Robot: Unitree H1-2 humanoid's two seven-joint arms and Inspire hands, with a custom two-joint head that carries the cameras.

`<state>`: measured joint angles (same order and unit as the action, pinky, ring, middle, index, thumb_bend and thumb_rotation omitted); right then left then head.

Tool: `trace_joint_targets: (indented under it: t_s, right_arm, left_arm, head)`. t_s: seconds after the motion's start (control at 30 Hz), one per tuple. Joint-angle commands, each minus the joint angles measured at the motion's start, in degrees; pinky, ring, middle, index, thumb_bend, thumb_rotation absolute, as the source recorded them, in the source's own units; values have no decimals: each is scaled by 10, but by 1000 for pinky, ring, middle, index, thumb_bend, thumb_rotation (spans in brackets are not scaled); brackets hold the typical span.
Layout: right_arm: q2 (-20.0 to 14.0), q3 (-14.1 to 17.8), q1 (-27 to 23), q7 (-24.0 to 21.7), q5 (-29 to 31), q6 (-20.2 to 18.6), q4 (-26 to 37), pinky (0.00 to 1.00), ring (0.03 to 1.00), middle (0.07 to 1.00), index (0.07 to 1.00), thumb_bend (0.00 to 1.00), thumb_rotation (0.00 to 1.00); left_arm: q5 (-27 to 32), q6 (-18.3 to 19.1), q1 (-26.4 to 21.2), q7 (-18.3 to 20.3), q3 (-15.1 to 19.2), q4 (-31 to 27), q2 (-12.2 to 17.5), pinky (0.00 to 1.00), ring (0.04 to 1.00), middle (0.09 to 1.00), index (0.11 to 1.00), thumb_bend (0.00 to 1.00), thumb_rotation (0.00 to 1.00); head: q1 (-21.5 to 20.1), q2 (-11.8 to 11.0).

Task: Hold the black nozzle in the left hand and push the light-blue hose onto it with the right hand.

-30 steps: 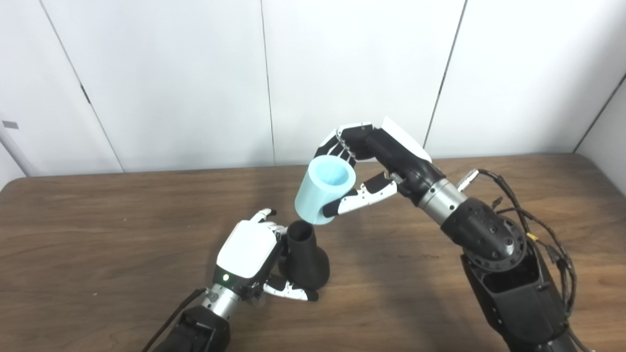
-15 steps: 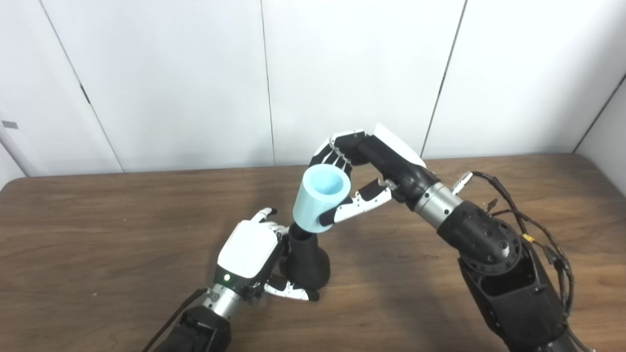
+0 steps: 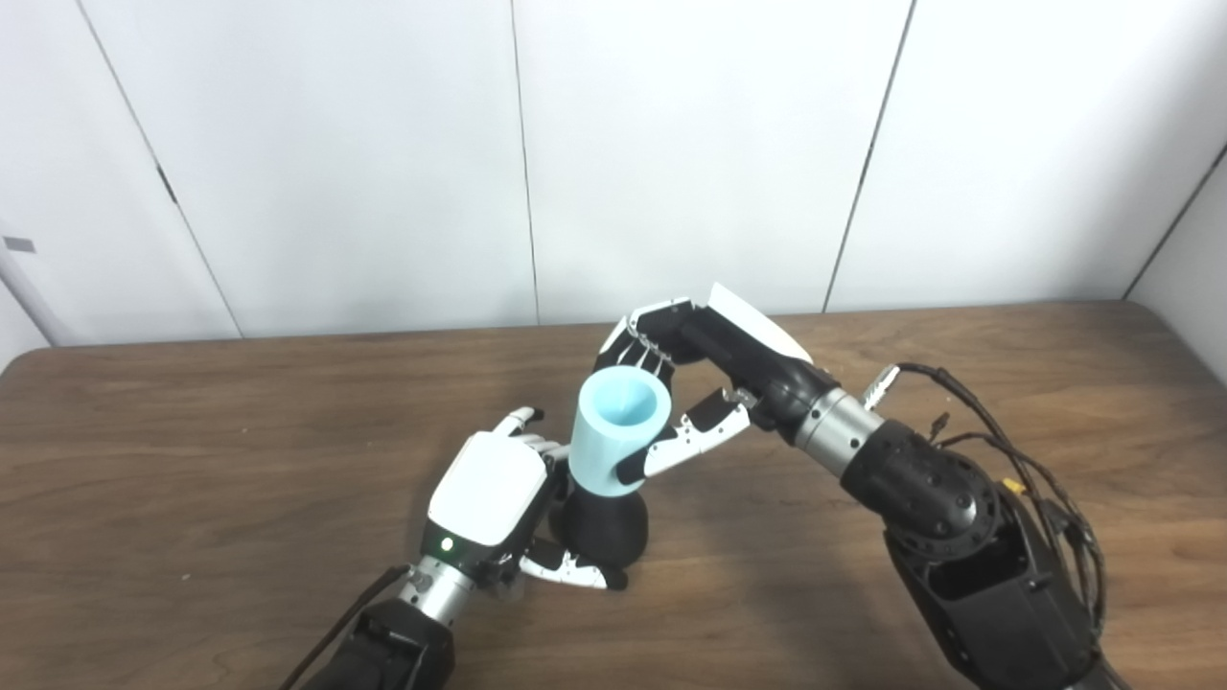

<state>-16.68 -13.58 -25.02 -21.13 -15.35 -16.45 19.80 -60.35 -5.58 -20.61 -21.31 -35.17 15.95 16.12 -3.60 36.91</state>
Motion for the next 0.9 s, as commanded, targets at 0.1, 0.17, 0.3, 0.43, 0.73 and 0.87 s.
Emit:
trace_joint_targets:
  t_s: [0.1, 0.17, 0.3, 0.43, 0.73, 0.87]
  right_arm:
    - [8, -6, -19, 8, -15, 26, -9, 307, 429, 476, 506, 518, 0]
    - [10, -8, -22, 8, -22, 24, -14, 308, 427, 475, 510, 518, 0]
    - [16, -10, -29, 10, -29, 24, -24, 305, 423, 474, 514, 518, 0]
    - [17, -8, -36, 16, -30, 34, -30, 296, 420, 473, 508, 518, 0]
    - [15, 1, -40, 16, -18, 44, -32, 283, 415, 471, 515, 518, 0]
    - [14, 4, -40, 13, -14, 37, -28, 277, 408, 470, 517, 517, 0]
  left_arm:
    - [-21, -8, 59, -4, -43, 64, -13, 823, 474, 413, 478, 503, 0]
    - [-22, -6, 59, -1, -45, 63, -12, 826, 472, 416, 479, 503, 0]
    - [-24, -5, 59, -2, -49, 62, -12, 821, 466, 413, 483, 503, 0]
    - [-19, -6, 59, -5, -48, 62, -12, 819, 465, 418, 481, 504, 0]
    - [-20, -4, 57, -2, -50, 65, -11, 827, 472, 413, 486, 502, 0]
    - [-21, -4, 56, -7, -51, 71, -12, 819, 470, 419, 478, 504, 0]
  head:
    - [0, 0]
    - [0, 0]
    - [0, -1]
    - [0, -2]
    - [-1, -5]
    - [-2, -5]
